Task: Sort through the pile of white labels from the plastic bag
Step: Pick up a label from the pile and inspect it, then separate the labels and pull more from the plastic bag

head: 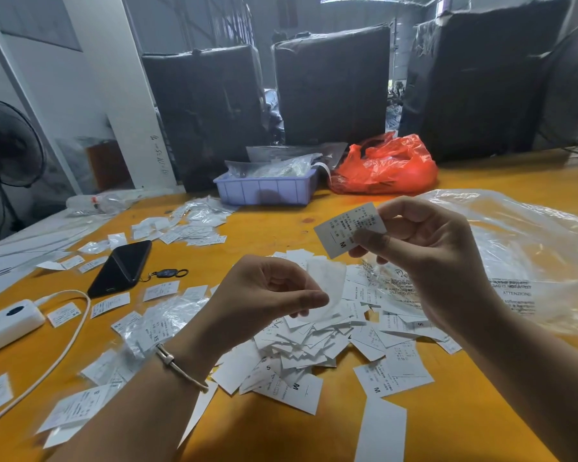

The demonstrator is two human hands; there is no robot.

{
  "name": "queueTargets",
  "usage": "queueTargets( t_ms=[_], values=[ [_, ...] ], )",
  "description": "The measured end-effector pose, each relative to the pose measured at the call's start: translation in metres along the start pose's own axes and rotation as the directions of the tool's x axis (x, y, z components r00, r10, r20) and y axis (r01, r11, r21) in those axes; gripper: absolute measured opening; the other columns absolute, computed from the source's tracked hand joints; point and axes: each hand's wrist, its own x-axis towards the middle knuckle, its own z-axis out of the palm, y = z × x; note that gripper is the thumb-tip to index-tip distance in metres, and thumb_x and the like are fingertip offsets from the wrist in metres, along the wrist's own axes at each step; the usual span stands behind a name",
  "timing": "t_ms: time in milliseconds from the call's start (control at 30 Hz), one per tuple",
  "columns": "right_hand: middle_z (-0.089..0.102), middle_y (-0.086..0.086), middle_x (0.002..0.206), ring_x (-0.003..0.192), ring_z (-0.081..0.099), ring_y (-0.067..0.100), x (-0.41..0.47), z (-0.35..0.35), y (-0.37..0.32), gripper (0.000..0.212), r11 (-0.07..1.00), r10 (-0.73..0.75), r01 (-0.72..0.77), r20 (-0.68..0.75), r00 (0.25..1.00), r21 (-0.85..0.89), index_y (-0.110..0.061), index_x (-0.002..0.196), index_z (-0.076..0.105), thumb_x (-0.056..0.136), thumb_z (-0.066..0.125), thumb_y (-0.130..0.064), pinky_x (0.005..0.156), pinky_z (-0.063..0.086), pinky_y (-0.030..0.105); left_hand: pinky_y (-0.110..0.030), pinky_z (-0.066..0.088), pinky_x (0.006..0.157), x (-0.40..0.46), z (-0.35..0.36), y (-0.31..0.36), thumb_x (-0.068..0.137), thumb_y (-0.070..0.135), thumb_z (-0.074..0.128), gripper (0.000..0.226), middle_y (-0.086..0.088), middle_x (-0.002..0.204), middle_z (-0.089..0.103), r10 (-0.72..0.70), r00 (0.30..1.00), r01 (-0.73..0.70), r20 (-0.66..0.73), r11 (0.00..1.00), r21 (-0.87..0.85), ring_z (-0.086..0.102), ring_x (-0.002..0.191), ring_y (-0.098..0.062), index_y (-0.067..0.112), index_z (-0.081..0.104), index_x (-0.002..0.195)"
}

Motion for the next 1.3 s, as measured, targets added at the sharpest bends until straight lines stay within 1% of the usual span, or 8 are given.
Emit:
queueTargets(
  t_ms=[167,333,467,667,833,933,1100,1300],
  values=[
    [0.075,0.012,0.081,0.065,0.07,0.021,0.001,0.001,0.002,0.009,0.999,-0.034,0.036,0.037,0.999,-0.039,0.001,0.082,0.064,0.075,0.071,0.001,0.058,0.049,0.015,-0.018,0.051,0.059,0.0,0.0,0.002,0.07,0.027,0.08,0.019,-0.01,0.07,0.071,0.007,1.0,-0.007,0.001,1.0,0.004,0.063,0.061,-0.012,0.01,0.077,0.077],
    [0.074,0.01,0.078,0.07,0.071,0.025,0.0,-0.002,0.002,0.008,0.984,-0.066,0.072,0.04,0.997,-0.162,0.0,0.078,0.066,0.076,0.073,0.004,0.065,0.058,0.036,-0.021,0.054,0.06,0.0,-0.002,0.003,0.068,0.032,0.081,0.023,-0.013,0.072,0.072,0.0,1.0,0.0,-0.013,1.0,0.009,0.063,0.062,-0.014,0.011,0.077,0.077],
    [0.072,0.007,0.074,0.071,0.067,0.033,0.001,-0.004,0.002,0.013,0.956,-0.089,0.106,0.075,0.993,-0.275,-0.008,0.076,0.069,0.076,0.074,0.005,0.068,0.053,0.057,-0.021,0.053,0.059,-0.001,-0.002,0.002,0.068,0.032,0.08,0.023,-0.01,0.069,0.071,-0.015,1.0,0.015,-0.005,1.0,0.004,0.063,0.061,-0.013,0.011,0.078,0.077],
    [0.071,0.002,0.071,0.065,0.063,0.017,0.001,-0.003,0.003,0.012,0.92,-0.045,0.109,0.176,0.983,-0.377,-0.007,0.073,0.071,0.078,0.073,0.003,0.057,0.049,0.041,-0.02,0.052,0.059,-0.001,-0.002,0.003,0.069,0.035,0.078,0.021,-0.006,0.068,0.071,-0.033,0.999,0.033,0.026,0.999,-0.001,0.062,0.06,-0.012,0.016,0.078,0.076],
    [0.066,0.009,0.082,0.077,0.061,0.028,0.002,-0.004,0.01,0.009,0.948,0.04,0.042,0.248,0.968,-0.317,0.0,0.072,0.07,0.079,0.069,0.005,0.062,0.047,0.051,-0.022,0.051,0.058,0.0,0.0,0.003,0.072,0.035,0.076,0.017,-0.005,0.073,0.074,-0.047,0.998,0.047,0.046,0.999,-0.008,0.061,0.06,-0.013,0.018,0.077,0.074],
    [0.066,0.005,0.085,0.079,0.061,0.028,0.001,-0.002,0.013,0.004,0.944,0.098,-0.007,0.26,0.961,-0.329,-0.006,0.086,0.073,0.084,0.069,-0.007,0.064,0.051,0.051,-0.019,0.05,0.057,-0.001,0.001,0.003,0.072,0.035,0.074,0.015,-0.006,0.074,0.073,-0.039,0.998,0.041,0.052,0.999,-0.022,0.061,0.061,-0.012,0.02,0.076,0.075],
    [0.065,-0.013,0.095,0.083,0.058,0.007,0.001,-0.001,0.014,0.025,0.836,-0.088,0.194,0.223,0.971,-0.513,-0.02,0.112,0.066,0.089,0.063,-0.009,0.063,0.048,0.017,-0.02,0.051,0.061,0.0,-0.002,0.001,0.075,0.033,0.073,0.023,-0.013,0.076,0.073,-0.044,0.999,0.045,0.016,0.995,-0.09,0.061,0.063,-0.013,0.012,0.077,0.082],
    [0.066,-0.006,0.096,0.081,0.06,0.008,-0.002,0.002,0.016,0.026,0.828,-0.103,0.224,0.254,0.962,-0.514,-0.013,0.112,0.069,0.087,0.066,-0.004,0.063,0.046,0.018,-0.02,0.053,0.065,0.001,-0.001,0.0,0.079,0.031,0.073,0.015,-0.01,0.077,0.074,-0.046,0.999,0.047,0.015,0.992,-0.118,0.066,0.068,-0.017,0.019,0.079,0.082]
  ],
)
